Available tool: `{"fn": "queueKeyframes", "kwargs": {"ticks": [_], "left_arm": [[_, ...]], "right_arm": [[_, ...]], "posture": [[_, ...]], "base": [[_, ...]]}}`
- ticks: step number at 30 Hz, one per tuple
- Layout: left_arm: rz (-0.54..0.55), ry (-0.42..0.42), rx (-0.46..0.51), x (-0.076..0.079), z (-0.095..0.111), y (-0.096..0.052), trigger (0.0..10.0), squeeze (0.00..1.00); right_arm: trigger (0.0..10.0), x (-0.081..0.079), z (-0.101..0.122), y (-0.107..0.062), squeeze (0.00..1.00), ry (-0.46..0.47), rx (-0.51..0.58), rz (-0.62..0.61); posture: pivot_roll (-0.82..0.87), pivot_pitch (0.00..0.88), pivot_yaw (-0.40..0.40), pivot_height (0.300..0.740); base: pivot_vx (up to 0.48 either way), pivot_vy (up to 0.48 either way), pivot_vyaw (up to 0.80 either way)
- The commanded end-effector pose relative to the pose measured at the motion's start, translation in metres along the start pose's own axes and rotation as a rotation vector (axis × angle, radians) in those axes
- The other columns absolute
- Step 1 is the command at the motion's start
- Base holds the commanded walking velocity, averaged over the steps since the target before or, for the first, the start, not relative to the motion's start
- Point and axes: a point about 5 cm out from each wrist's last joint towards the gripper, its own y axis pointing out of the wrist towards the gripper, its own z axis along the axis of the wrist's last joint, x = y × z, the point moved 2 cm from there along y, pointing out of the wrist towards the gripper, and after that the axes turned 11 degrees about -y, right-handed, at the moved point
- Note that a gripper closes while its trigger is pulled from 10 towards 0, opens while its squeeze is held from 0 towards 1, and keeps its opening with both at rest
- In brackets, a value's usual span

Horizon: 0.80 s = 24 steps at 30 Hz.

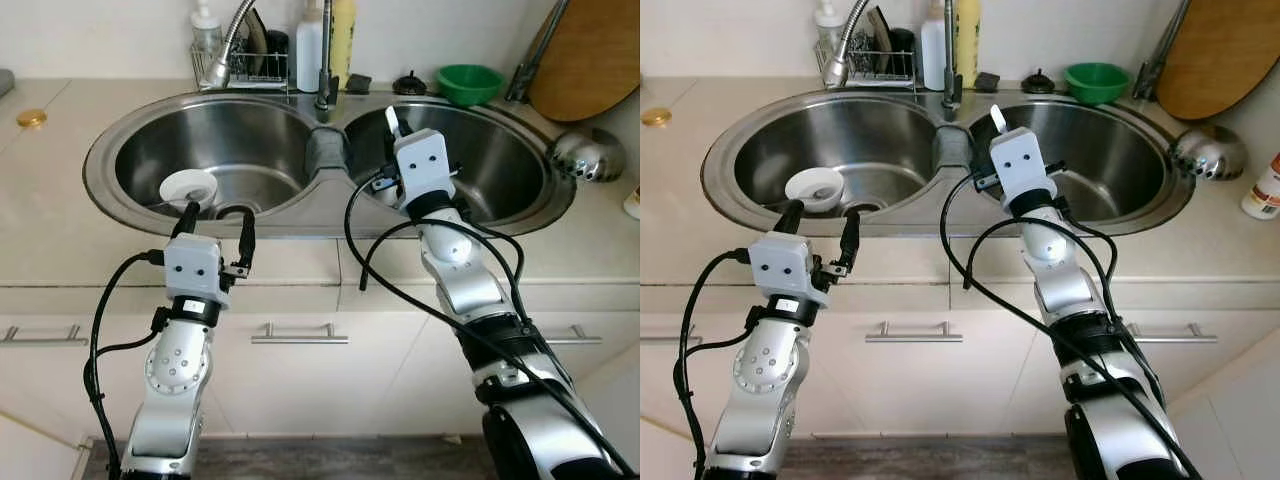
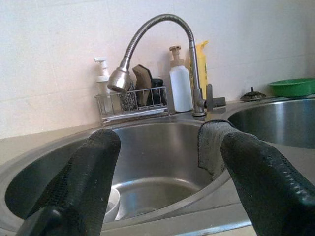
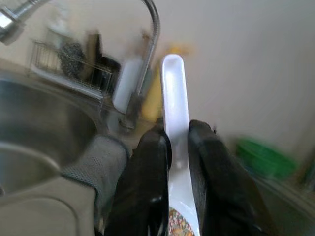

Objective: Kitchen organization

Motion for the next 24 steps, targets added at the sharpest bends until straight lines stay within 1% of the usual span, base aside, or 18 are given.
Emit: {"fn": "queueKeyframes", "kwargs": {"ticks": [1,2,3,5,6,9,11,12,13,14,15,18,19,21,23,24], "left_arm": [[-0.009,0.000,0.008,0.003,0.002,0.001,10.0,0.00],[-0.011,0.000,0.006,0.003,0.002,0.001,10.0,0.00],[-0.011,0.000,0.006,0.003,0.002,0.001,10.0,0.00],[-0.009,0.002,0.003,0.003,0.001,0.001,10.0,0.00],[-0.008,0.004,0.001,0.003,0.001,0.002,10.0,0.00],[-0.008,0.004,0.001,0.003,0.001,0.002,10.0,0.00],[-0.009,0.006,-0.001,0.003,0.001,0.001,10.0,0.00],[-0.009,0.006,-0.001,0.003,0.001,0.001,10.0,0.00],[-0.009,0.006,-0.001,0.004,0.001,0.001,10.0,0.00],[-0.009,0.007,-0.001,0.004,0.001,0.001,10.0,0.00],[-0.009,0.007,-0.001,0.004,0.001,0.001,10.0,0.00],[-0.008,0.007,0.000,0.004,0.001,0.001,10.0,0.00],[-0.008,0.007,0.000,0.004,0.001,0.001,10.0,0.00],[-0.010,0.004,-0.003,0.005,0.000,0.000,10.0,0.00],[-0.010,0.004,-0.003,0.005,0.000,0.000,10.0,0.00],[-0.011,0.002,-0.004,0.005,0.000,0.000,10.0,0.00]], "right_arm": [[10.0,0.002,-0.007,0.004,0.00,0.064,-0.051,-0.017],[10.0,0.002,-0.009,0.006,0.00,0.088,-0.068,-0.024],[10.0,0.002,-0.009,0.006,0.00,0.088,-0.068,-0.024],[10.0,-0.005,-0.015,0.008,0.00,0.108,-0.114,0.000],[10.0,-0.010,-0.021,0.009,0.00,0.139,-0.156,0.018],[10.0,-0.011,-0.022,0.009,0.00,0.148,-0.164,0.020],[10.0,-0.013,-0.032,0.010,0.00,0.183,-0.249,0.013],[10.0,-0.013,-0.032,0.010,0.00,0.183,-0.249,0.013],[10.0,-0.012,-0.034,0.010,0.00,0.199,-0.273,0.006],[10.0,-0.008,-0.039,0.009,1.00,0.217,-0.307,-0.027],[10.0,-0.008,-0.039,0.009,1.00,0.217,-0.307,-0.027],[10.0,0.007,-0.046,0.008,1.00,0.214,-0.347,-0.112],[10.0,0.007,-0.046,0.008,1.00,0.214,-0.347,-0.112],[10.0,0.015,-0.046,0.007,1.00,0.206,-0.332,-0.157],[10.0,0.015,-0.046,0.007,1.00,0.206,-0.332,-0.157],[10.0,0.018,-0.045,0.007,1.00,0.204,-0.320,-0.175]], "posture": [[0.04,0.025,-0.037,0.740],[0.05,0.024,-0.036,0.740],[0.05,0.024,-0.036,0.740],[0.05,0.023,-0.037,0.740],[0.05,0.024,-0.038,0.740],[0.05,0.024,-0.038,0.740],[0.07,0.021,-0.043,0.740],[0.07,0.021,-0.043,0.740],[0.07,0.021,-0.043,0.740],[0.07,0.020,-0.043,0.740],[0.07,0.020,-0.043,0.740],[0.07,0.020,-0.043,0.740],[0.07,0.020,-0.043,0.740],[0.07,0.019,-0.042,0.740],[0.07,0.019,-0.042,0.740],[0.07,0.015,-0.041,0.740]], "base": [[0.000,0.000,0.00],[0.000,0.000,0.00],[0.000,0.000,0.00],[0.000,0.000,0.00],[0.000,0.000,0.00],[0.000,0.000,0.00],[0.000,0.000,0.00],[0.000,0.000,0.00],[0.000,0.000,0.00],[0.000,0.000,0.00],[0.000,0.000,0.00],[0.000,0.000,0.00],[0.000,0.000,0.00],[0.000,0.000,0.00],[0.000,0.000,0.00],[0.000,0.000,0.00]]}}
